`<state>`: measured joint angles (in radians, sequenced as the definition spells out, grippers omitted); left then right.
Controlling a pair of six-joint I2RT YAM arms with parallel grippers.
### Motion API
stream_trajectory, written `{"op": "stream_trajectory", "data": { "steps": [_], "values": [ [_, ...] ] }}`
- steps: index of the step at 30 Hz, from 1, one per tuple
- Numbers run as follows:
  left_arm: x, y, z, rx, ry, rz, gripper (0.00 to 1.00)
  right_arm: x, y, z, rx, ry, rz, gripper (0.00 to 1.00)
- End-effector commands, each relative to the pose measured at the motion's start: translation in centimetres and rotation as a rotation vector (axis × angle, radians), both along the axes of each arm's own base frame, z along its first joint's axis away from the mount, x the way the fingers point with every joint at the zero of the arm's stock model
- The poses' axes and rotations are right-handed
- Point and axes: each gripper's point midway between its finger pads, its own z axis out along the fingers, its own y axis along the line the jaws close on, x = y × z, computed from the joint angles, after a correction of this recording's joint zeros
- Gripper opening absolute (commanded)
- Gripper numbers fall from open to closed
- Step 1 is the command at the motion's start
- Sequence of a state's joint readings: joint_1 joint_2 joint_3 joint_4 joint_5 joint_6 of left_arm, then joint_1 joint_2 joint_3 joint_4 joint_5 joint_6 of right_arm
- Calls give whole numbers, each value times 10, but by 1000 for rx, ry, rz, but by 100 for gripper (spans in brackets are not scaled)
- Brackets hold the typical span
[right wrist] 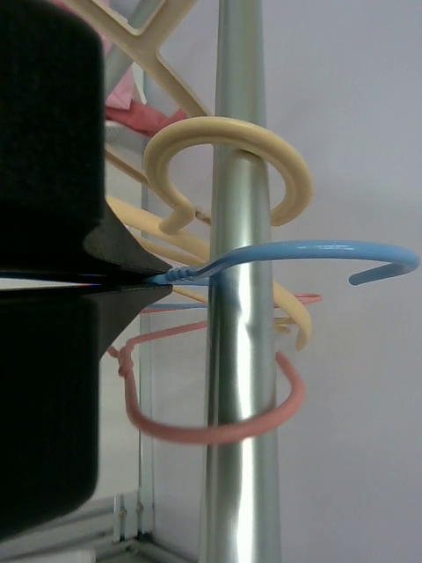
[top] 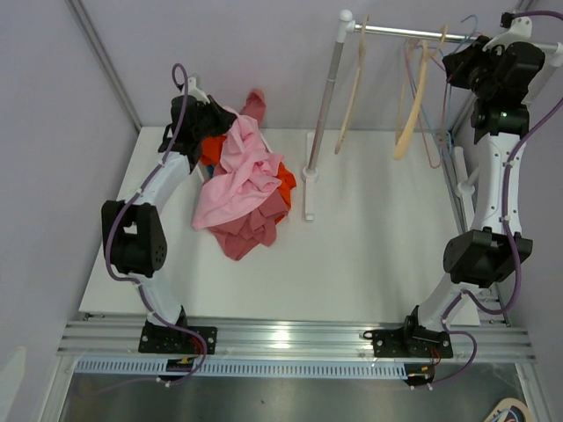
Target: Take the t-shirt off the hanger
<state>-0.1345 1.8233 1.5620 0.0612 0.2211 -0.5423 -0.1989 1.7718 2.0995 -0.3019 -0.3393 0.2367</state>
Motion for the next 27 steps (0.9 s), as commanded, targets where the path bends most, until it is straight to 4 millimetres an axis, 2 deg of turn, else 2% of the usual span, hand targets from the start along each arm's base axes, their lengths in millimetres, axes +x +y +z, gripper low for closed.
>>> {"op": "stream_trajectory", "data": {
  "steps": [1, 4, 9, 13, 16, 18, 23, 25, 27],
  "values": [
    [-19, -10, 65, -64, -178, -23, 1, -1, 32, 15, 53, -34, 126, 0],
    [-24, -14, 67, -43, -189, -29, 1, -3, 37, 15, 54, -31, 147, 0],
    [-32, -18, 80, -6, -225, -33, 1, -9, 3, 16, 23, -4, -44, 0],
    [-37, -23, 89, 13, -250, -41, 1, -20, -2, 22, 12, -16, -76, 0],
    [-35, -24, 85, 16, -237, -45, 4, -19, 4, 28, 13, -36, -40, 0],
    [-34, -26, 80, 14, -222, -46, 7, -10, 8, 20, 21, -13, -15, 0],
    [-35, -27, 72, 15, -200, -47, 11, -7, 29, 15, 18, -1, 41, 0],
    [-35, -28, 71, 16, -195, -47, 17, -6, 36, 13, 13, 2, 61, 0],
    [-36, -29, 72, 19, -196, -47, 18, -7, 46, 15, -5, -4, 80, 0]
  ]
}}
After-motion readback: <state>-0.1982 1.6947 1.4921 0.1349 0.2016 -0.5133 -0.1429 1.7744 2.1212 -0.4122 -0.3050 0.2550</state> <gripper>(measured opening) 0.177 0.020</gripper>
